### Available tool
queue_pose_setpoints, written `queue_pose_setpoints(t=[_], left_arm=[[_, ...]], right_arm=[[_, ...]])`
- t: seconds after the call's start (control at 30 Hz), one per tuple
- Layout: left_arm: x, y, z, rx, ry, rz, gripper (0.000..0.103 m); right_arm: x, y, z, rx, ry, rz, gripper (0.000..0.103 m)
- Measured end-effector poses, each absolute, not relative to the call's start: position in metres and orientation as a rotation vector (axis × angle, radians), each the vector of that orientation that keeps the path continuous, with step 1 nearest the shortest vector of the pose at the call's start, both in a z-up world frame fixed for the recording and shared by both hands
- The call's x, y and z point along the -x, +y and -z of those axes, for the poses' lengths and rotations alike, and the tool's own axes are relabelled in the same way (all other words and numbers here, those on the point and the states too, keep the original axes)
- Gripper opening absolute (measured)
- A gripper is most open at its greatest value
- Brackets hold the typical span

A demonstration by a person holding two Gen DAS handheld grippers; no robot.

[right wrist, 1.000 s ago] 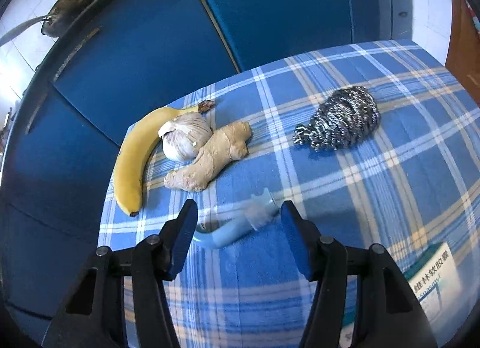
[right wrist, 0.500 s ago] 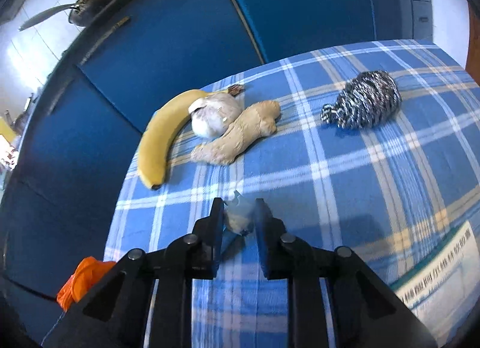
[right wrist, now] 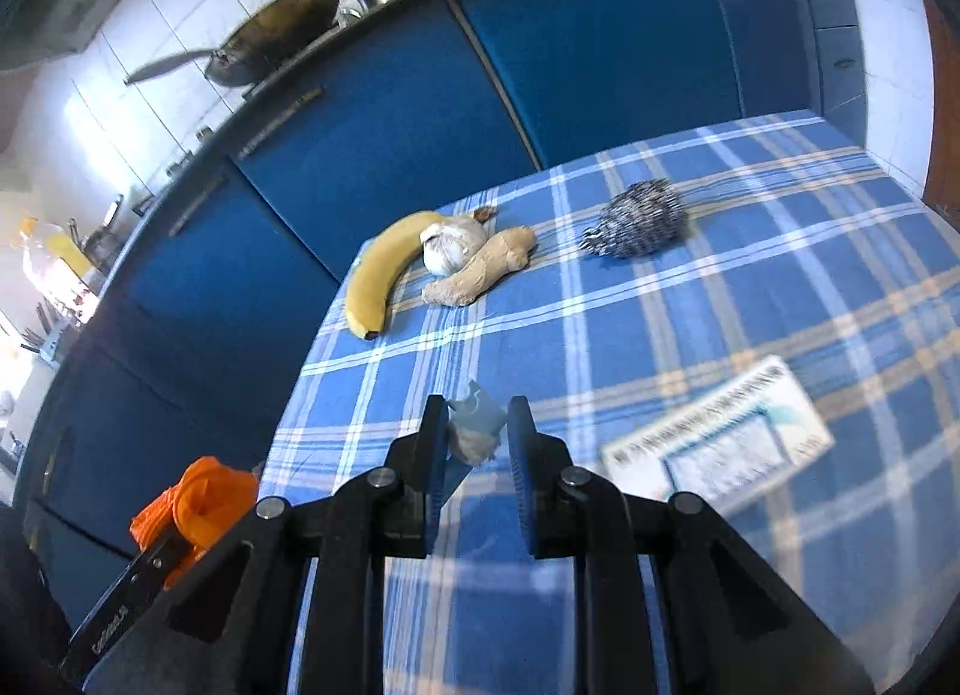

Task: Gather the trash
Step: 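Carry the orange bag and blue piece to the red bin with both tools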

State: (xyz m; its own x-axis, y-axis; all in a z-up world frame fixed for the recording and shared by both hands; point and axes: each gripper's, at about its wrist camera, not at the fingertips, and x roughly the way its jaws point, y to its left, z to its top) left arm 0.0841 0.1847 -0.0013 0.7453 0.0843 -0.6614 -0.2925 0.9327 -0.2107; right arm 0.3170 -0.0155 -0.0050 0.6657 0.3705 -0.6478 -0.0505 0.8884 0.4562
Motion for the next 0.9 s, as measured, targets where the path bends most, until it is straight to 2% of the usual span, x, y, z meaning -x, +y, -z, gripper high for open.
queue_pose_setpoints(t=[0.33,0.9], left_arm=[[-0.070,0.132,-0.022,0.257,0.685,-0.093,0.020],[-0.080,0.036,-0.030,0.191,0.735,0.137,0.020]], right_arm=[[-0.268,-0.065,-0.015,-0.407,0.757,-0.221,0.023],[-0.211,-0.181,-0.026,-0.451,0.689,-0.029,0.023]])
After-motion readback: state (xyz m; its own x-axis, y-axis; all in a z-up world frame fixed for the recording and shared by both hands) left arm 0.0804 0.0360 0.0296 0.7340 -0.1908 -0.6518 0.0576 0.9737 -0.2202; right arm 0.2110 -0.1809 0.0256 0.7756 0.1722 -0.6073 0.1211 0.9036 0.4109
